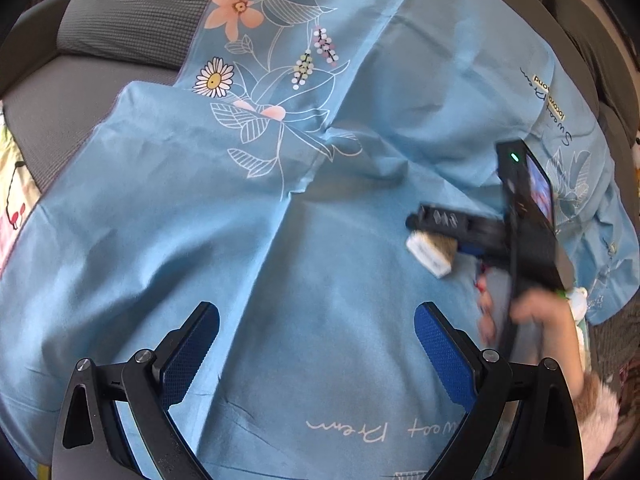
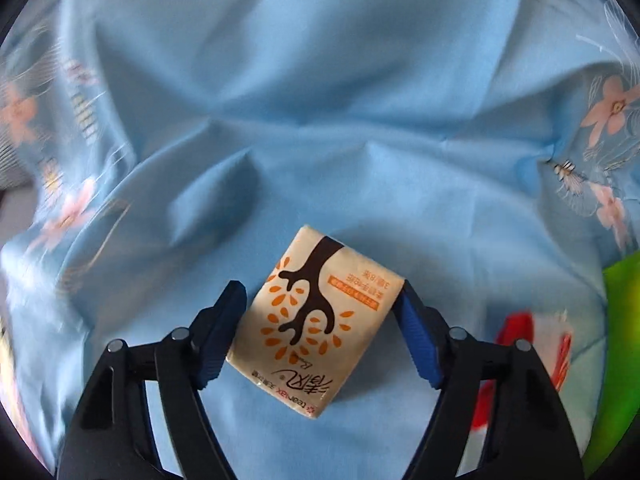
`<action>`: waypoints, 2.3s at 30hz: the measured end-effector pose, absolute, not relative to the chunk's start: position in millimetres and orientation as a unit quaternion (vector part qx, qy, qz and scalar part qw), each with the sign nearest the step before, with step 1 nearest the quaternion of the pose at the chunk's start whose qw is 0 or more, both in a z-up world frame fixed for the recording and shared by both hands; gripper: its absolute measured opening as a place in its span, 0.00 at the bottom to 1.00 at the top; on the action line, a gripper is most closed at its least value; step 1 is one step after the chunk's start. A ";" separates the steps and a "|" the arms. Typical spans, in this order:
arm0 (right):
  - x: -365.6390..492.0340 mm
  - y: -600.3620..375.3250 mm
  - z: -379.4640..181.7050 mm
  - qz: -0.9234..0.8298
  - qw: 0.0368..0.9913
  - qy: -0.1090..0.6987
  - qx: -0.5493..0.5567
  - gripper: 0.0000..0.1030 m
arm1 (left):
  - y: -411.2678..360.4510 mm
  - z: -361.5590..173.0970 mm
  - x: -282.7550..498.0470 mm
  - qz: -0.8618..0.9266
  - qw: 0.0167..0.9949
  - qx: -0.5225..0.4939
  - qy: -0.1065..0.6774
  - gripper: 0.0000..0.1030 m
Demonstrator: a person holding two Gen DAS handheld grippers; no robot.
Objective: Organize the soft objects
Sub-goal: 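Grasp the beige tree-print tissue pack with the right gripper, then carry the beige pack with the right gripper into the green box, then open the right gripper to release the beige pack in the box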
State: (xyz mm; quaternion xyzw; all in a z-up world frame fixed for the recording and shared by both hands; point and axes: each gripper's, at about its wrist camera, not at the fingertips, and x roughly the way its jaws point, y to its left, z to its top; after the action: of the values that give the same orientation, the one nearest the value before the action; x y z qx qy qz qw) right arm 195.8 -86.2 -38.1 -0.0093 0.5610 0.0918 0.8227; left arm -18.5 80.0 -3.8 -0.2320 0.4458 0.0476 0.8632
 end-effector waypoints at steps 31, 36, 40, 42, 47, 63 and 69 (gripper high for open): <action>36.9 -219.1 -45.2 0.184 0.759 0.573 0.248 0.50 | -71.3 -46.9 -6.3 -0.217 0.804 -0.188 0.520 0.42; 32.3 -237.4 -34.4 0.174 0.768 0.557 0.263 0.47 | -99.5 -24.0 -4.3 -0.227 0.822 -0.146 0.501 0.41; 21.3 -269.6 7.6 0.159 0.811 0.498 0.264 0.47 | -134.2 12.2 -3.6 -0.263 0.839 -0.129 0.459 0.41; 15.3 -288.8 26.0 0.142 0.830 0.471 0.264 0.47 | -159.4 27.5 -2.8 -0.288 0.842 -0.113 0.442 0.41; -6.9 -350.8 61.4 0.073 0.871 0.405 0.267 0.49 | -229.0 48.5 1.6 -0.356 0.834 -0.089 0.412 0.41; -11.6 -454.9 31.9 -0.059 0.852 0.412 0.318 0.48 | -325.6 13.4 20.4 -0.399 0.786 -0.076 0.467 0.41; -15.2 -449.6 39.1 -0.067 0.858 0.403 0.311 0.66 | -306.0 27.2 11.5 -0.395 0.794 -0.085 0.454 0.41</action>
State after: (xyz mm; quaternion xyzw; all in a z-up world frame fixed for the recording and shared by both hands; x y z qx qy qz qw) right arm -15.2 -449.6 39.1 0.3112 0.4033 -0.0671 0.8579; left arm 11.5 -306.0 27.2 -0.0848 0.4535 -0.3952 0.7943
